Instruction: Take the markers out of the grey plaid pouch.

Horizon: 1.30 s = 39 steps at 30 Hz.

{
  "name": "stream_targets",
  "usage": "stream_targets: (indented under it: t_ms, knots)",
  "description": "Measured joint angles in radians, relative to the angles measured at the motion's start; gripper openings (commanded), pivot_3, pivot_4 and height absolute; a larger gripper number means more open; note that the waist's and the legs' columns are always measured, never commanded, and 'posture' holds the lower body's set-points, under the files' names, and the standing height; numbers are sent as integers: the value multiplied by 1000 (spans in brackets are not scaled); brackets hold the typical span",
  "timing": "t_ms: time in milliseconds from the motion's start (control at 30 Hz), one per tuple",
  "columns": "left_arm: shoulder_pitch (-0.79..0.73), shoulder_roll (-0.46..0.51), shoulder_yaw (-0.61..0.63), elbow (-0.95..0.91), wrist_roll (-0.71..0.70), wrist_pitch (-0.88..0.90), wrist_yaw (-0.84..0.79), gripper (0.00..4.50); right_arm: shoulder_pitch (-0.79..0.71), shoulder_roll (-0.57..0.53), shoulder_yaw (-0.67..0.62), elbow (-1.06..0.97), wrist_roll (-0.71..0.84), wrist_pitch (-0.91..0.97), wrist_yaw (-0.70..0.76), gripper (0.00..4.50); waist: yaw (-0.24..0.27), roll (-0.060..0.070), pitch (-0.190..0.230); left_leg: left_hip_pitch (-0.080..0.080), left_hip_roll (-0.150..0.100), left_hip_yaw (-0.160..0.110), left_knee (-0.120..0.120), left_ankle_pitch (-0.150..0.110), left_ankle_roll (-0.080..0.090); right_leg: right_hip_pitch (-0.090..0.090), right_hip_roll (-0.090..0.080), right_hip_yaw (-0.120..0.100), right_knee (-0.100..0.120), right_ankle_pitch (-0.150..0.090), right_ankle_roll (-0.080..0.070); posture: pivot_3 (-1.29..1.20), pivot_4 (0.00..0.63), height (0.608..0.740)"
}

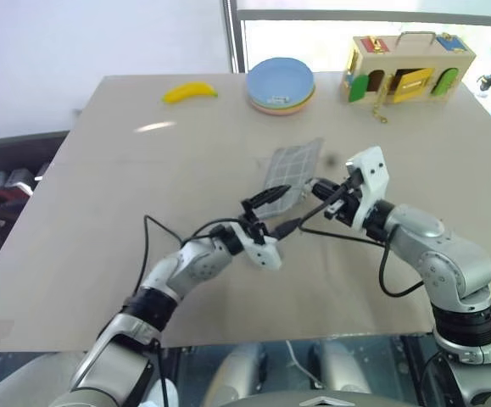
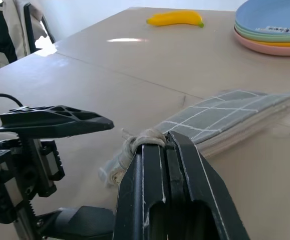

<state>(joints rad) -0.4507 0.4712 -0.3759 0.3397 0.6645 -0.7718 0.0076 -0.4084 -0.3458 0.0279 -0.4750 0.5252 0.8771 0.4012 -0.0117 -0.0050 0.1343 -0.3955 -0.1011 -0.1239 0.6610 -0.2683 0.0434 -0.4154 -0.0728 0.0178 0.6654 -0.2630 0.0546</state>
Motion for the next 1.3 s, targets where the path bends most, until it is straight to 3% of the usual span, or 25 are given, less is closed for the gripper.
stream_targets:
  t_ms: [333, 700, 1067, 1100, 1133, 1300]
  knots:
    - [34, -31, 19, -5, -22, 201, -72, 4470, -3, 11, 13, -19, 15, 20, -8, 0, -2, 0, 0, 0, 0, 0, 1, 0, 0, 0, 0, 0, 1, 0, 0, 0, 150, 740]
    - [171, -73, 74, -338, -219, 522, -332, 4470, -6, 71, 114, -33, -45, 64, -123, 0, -3, 0, 0, 0, 0, 0, 3, 0, 0, 0, 0, 0, 3, 0, 0, 0, 150, 740]
    - [200, -67, 89, -488, -194, 716, -418, 4470, -27, 114, 134, -38, -51, 87, -148, 0, -2, 0, 0, 0, 0, 0, 4, 0, 0, 0, 1, 0, 5, 0, 0, 0, 150, 740]
    - [200, -68, 88, -488, -190, 718, -418, 3952, -32, 114, 134, -38, -51, 88, -147, 0, -2, 0, 0, 0, 0, 0, 4, 0, 0, 0, 1, 0, 5, 0, 0, 0, 150, 740]
    - [200, -68, 87, -488, -187, 718, -418, 3740, -35, 114, 134, -38, -51, 89, -147, 0, -2, 0, 0, 0, 0, 0, 4, 0, 0, 0, 1, 0, 5, 0, 0, 0, 150, 740]
    - [200, -67, 76, -488, -178, 714, -419, 1326, -37, 113, 133, -38, -51, 95, -146, 0, -2, 0, 0, 0, 0, 0, 4, 0, 0, 0, 0, 0, 5, 0, 0, 0, 150, 740]
